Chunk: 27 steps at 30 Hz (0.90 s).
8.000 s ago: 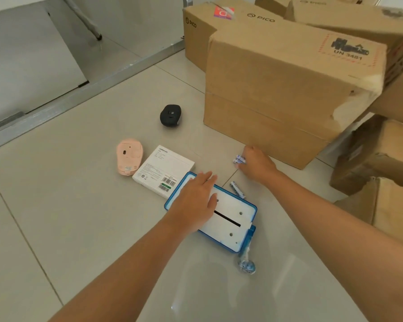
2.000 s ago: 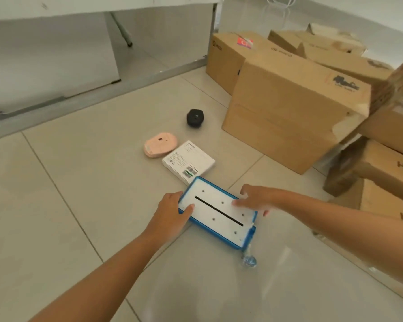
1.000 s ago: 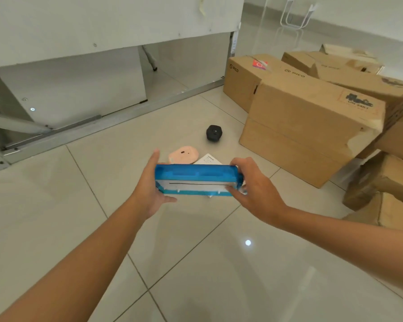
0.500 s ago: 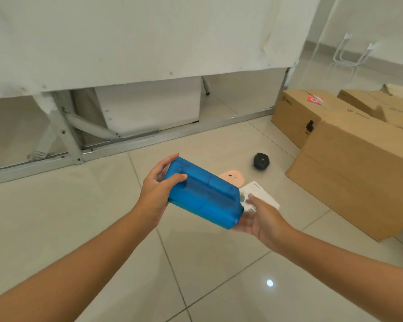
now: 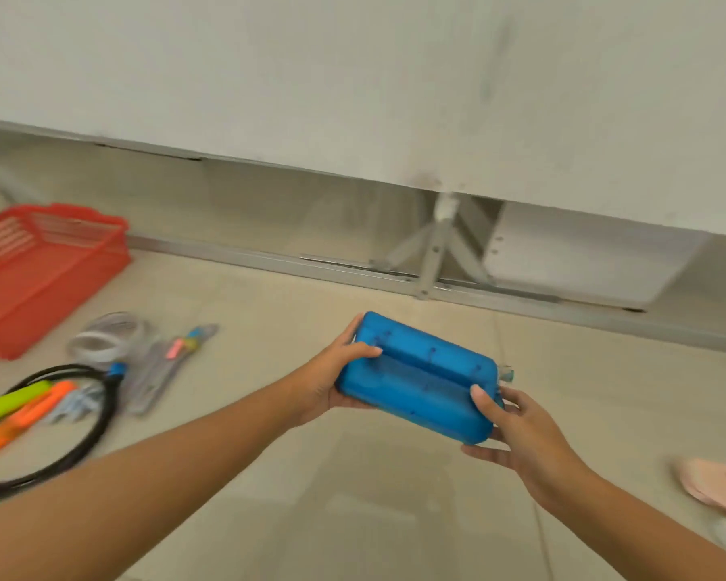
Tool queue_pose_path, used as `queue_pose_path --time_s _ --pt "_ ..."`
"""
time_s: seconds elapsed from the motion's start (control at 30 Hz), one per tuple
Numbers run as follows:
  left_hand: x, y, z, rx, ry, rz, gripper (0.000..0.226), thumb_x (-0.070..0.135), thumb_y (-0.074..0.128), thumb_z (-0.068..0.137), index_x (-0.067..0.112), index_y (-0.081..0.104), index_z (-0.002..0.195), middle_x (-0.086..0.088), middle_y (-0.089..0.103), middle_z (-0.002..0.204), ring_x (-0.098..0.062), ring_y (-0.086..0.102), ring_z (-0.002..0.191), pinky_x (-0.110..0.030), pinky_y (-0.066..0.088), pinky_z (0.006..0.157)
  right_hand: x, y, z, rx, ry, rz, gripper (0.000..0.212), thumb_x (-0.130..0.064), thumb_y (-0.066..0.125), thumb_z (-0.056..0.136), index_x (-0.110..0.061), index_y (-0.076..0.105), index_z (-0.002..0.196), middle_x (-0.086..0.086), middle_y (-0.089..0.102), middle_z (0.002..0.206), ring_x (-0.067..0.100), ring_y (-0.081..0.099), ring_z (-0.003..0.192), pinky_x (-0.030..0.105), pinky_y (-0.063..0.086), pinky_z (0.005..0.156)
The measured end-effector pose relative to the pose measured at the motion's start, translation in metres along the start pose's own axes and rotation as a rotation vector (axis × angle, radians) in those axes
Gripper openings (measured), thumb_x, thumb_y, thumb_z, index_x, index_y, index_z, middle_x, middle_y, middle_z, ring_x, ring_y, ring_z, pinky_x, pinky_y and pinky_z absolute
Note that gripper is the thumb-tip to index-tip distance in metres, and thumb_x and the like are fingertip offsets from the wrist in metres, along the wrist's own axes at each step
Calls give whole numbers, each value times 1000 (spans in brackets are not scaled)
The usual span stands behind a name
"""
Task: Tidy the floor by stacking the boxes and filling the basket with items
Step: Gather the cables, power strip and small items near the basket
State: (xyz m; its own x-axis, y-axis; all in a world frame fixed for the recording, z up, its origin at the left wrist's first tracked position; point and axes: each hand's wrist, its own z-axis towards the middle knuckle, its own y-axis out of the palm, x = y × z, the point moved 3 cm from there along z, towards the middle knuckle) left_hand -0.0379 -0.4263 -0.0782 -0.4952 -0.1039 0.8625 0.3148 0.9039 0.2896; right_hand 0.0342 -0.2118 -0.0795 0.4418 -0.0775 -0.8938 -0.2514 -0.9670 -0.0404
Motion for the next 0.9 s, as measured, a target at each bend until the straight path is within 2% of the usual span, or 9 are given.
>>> queue_pose_path --time_s 0.13,0.27,0.4,0.53,0.63,0.7,0.77,0.8,0.9 --pt "-25 -84 -25 259 -95 -12 36 36 61 85 29 52 119 -3 58 115 -20 61 97 -47 57 76 -3 90 18 -99 -60 -137 49 -26 67 84 -11 47 126 8 61 109 21 66 93 31 59 59" --pt "-38 -152 -53 511 -70 -62 38 51 53 87 28 52 117 -3 60 109 -19 62 92 -34 56 59 3 177 32 -145 -71 -181 47 -30 70 82 -11 50 120 8 60 107 20 64 93 29 57 60" --pt "-41 -197 -70 678 52 -91 41 54 50 87 31 49 121 -4 62 113 -20 65 92 -30 56 54 10 241 42 -113 -51 -119 40 -28 70 82 -8 53 113 4 60 103 13 60 87 26 53 66" --pt "-40 -220 -69 798 147 -270 41 49 50 89 28 45 124 -5 60 112 -19 65 87 -28 54 49 3 288 53 -129 -82 -62 37 -22 64 88 -7 53 119 8 61 113 10 58 84 22 49 74" --pt "-37 -232 -62 858 195 -455 45 46 51 90 24 41 127 -5 59 112 -17 66 81 -29 56 49 5 316 58 -219 -32 -25 41 -23 58 92 -14 44 129 10 58 123 15 62 90 31 47 93" --pt "-34 -238 -56 887 219 -506 46 45 52 90 23 40 129 -4 59 113 -18 66 81 -32 58 52 15 334 56 -291 50 -6 55 -27 55 94 -22 28 142 10 53 130 17 62 91 41 43 103" --pt "-24 -243 -47 910 243 -520 46 44 53 90 23 39 128 -3 58 115 -18 66 83 -35 59 54 30 346 53 -294 111 -12 63 -30 50 96 -23 15 148 10 50 129 20 61 92 44 43 104" --pt "-15 -246 -41 911 267 -531 44 43 53 90 23 40 127 -3 57 114 -18 66 83 -36 59 55 39 349 50 -279 125 -43 62 -30 48 97 -21 14 148 9 51 124 21 59 95 42 44 103" --pt "22 -264 -21 919 355 -583 39 43 53 91 20 41 120 -3 56 111 -17 64 81 -38 59 56 66 350 48 -274 138 -240 56 -32 47 96 -19 24 145 4 54 117 20 51 101 38 41 101"
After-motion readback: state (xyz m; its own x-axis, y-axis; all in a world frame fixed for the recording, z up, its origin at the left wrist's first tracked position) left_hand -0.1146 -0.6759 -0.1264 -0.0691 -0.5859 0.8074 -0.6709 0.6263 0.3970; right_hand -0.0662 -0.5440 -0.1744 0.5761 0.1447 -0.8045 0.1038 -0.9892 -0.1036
